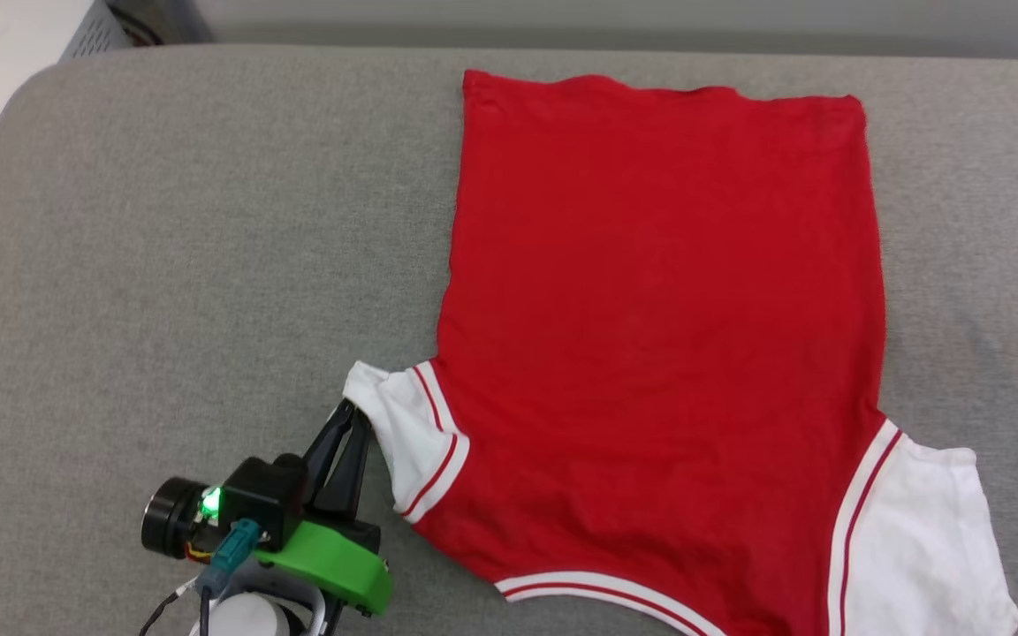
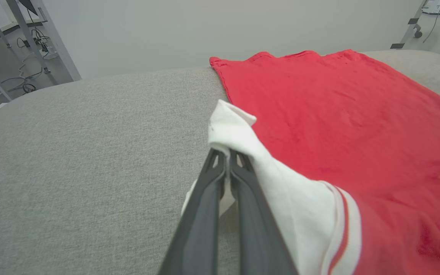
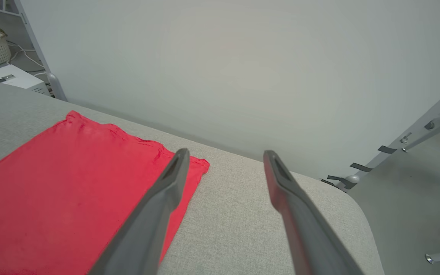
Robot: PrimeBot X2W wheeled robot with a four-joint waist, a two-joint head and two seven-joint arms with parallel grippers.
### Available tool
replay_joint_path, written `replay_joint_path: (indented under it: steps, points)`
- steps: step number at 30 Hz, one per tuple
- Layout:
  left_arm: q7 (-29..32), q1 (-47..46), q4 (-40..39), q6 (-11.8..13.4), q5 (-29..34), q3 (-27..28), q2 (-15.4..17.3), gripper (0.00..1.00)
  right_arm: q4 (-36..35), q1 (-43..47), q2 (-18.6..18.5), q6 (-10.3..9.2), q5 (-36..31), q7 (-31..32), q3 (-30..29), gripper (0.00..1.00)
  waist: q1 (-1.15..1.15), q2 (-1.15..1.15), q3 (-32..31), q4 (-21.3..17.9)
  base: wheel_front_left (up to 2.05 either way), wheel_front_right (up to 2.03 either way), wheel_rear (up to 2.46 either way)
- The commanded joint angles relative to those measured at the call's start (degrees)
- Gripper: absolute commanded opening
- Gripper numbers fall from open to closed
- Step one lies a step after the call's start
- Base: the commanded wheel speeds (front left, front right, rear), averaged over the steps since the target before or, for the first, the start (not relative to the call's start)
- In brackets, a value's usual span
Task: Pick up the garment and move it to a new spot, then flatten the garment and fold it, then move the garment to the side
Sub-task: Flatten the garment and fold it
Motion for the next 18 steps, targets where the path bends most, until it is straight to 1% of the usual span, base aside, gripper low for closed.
replay_joint_path:
  steps: [1,5,9,11,15,18]
  points:
    - [-0.3,-1.4,-0.7,-0.3,0.9,0.3,-0.7,0.00,1.7,-4.3,-1.1,-0.04,0.7,2.4,0.9,1.00,0.00,0.00,6.3,4.6,0.00,0.00,0.00]
    - [-0.3,-3.8,-2.6,-0.9,2.8,0.8,-2.6,0.00,9.3,-15.8,-4.4,-0.04,1.7,12.7,5.2,1.00,0.00,0.00,11.2,7.5,0.00,0.00,0.00]
    - [-0.3,-5.7,-3.8,-2.0,4.8,0.8,-4.6,0.00,16.6,-23.8,-5.7,-0.04,4.7,23.6,9.0,1.00,0.00,0.00,15.1,10.1,0.00,0.00,0.00]
    - [-0.3,-6.6,-4.4,-2.7,5.6,0.8,-5.7,0.00,19.3,-27.0,-6.2,-0.04,6.1,27.9,10.0,1.00,0.00,0.00,16.9,11.4,0.00,0.00,0.00]
    - [-0.3,-7.7,-5.4,-3.7,7.1,1.5,-7.7,0.00,23.0,-31.9,-6.2,-0.04,6.1,32.4,11.7,1.00,0.00,0.00,20.1,12.8,0.00,0.00,0.00]
    - [-0.3,-8.1,-5.8,-4.5,8.1,2.1,-8.9,0.00,25.2,-34.5,-5.8,-0.04,5.4,33.6,12.5,1.00,0.00,0.00,21.9,13.5,0.00,0.00,0.00]
